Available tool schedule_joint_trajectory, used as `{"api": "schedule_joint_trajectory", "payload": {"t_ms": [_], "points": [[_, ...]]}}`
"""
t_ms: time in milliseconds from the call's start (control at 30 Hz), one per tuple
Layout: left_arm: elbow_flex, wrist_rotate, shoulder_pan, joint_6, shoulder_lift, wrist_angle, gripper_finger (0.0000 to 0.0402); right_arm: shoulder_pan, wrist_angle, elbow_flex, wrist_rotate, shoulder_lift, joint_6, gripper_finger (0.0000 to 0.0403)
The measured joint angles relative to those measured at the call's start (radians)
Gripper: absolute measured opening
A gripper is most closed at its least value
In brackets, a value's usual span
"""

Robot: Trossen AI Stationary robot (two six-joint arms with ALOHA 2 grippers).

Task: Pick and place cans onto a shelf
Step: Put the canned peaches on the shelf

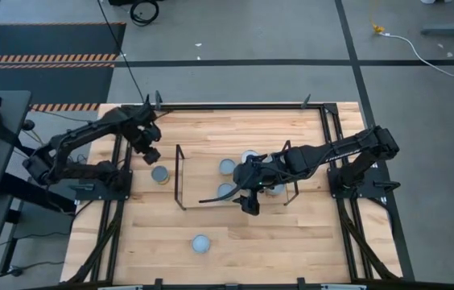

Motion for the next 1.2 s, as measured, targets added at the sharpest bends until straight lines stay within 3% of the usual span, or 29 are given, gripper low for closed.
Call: {"api": "schedule_joint_trajectory", "payload": {"t_ms": [267, 467, 667, 967, 1200], "points": [[0.001, -0.073, -0.053, -0.137, 0.0, 0.012, 0.0208, -0.018, -0.002, 0.0, -0.001, 0.0, -0.009, 0.0347], [-0.006, -0.035, -0.079, -0.295, 0.0, 0.018, 0.0208, -0.021, -0.005, 0.0, -0.003, 0.0, -0.011, 0.0347], [-0.156, 0.0, -0.095, -0.401, 0.002, 0.048, 0.0208, -0.006, -0.018, 0.0, -0.007, 0.0, -0.004, 0.0347], [-0.149, -0.022, -0.133, -0.441, -0.003, 0.087, 0.0206, 0.011, -0.044, 0.0, -0.022, 0.0, -0.003, 0.0347], [-0.149, -0.021, -0.199, -0.522, -0.003, 0.153, 0.0161, 0.011, -0.043, 0.0, -0.031, 0.0, 0.0, 0.0347]]}}
